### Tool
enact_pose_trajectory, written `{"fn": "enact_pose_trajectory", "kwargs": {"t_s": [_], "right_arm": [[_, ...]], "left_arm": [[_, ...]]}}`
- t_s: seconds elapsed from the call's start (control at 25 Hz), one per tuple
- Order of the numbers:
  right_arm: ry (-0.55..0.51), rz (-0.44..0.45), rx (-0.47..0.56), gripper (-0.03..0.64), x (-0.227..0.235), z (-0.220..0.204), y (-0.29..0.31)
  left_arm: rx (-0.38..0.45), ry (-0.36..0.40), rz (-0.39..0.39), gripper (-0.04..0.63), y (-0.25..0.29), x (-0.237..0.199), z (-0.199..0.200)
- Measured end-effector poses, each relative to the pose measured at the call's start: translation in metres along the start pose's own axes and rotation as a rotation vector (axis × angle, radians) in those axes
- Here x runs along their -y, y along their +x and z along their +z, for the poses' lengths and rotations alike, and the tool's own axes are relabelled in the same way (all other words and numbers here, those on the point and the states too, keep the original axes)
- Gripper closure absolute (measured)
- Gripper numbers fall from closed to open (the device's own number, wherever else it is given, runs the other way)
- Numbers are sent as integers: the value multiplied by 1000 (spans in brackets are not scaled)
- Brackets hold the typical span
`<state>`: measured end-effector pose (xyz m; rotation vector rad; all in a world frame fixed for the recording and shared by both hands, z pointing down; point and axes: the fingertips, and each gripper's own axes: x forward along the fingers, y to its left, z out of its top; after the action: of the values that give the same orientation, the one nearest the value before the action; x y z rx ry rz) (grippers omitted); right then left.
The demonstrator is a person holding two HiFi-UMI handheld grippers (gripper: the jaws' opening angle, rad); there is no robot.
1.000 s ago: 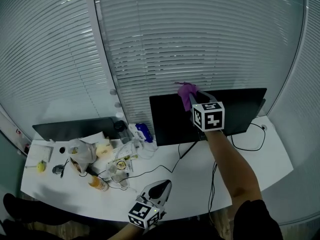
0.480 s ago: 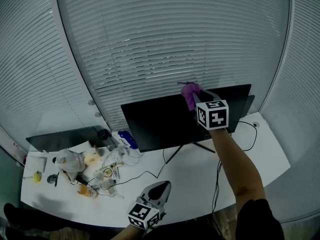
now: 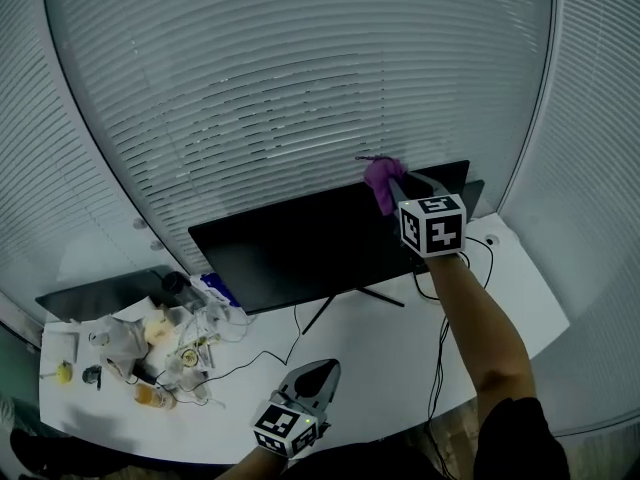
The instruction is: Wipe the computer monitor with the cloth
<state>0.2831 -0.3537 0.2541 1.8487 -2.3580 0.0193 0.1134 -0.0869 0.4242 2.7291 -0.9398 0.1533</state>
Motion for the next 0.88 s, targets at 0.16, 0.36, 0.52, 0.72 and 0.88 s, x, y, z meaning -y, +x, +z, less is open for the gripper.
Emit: {"fn": "enact_pose_trajectory", "kwargs": {"t_s": [0.16,0.36,0.52,0.72,0.88], "right_arm": [[5,-28,-8,539,37,-5,-3],[19,-59,-10,540,83,-12,-10],[23,-78,-6,538,118,-5,-23],[38,-102,3,538,151,-14,-25],[43,-124,6,538,171,-20,-29]], "left_arm": [[-15,3,-22,591,24,7,1],[-34,14,-48,591,55,22,0],[-37,22,-67,591,76,40,11],[-52,17,-78,591,101,45,4],[-60,19,-93,591,114,50,0]]}}
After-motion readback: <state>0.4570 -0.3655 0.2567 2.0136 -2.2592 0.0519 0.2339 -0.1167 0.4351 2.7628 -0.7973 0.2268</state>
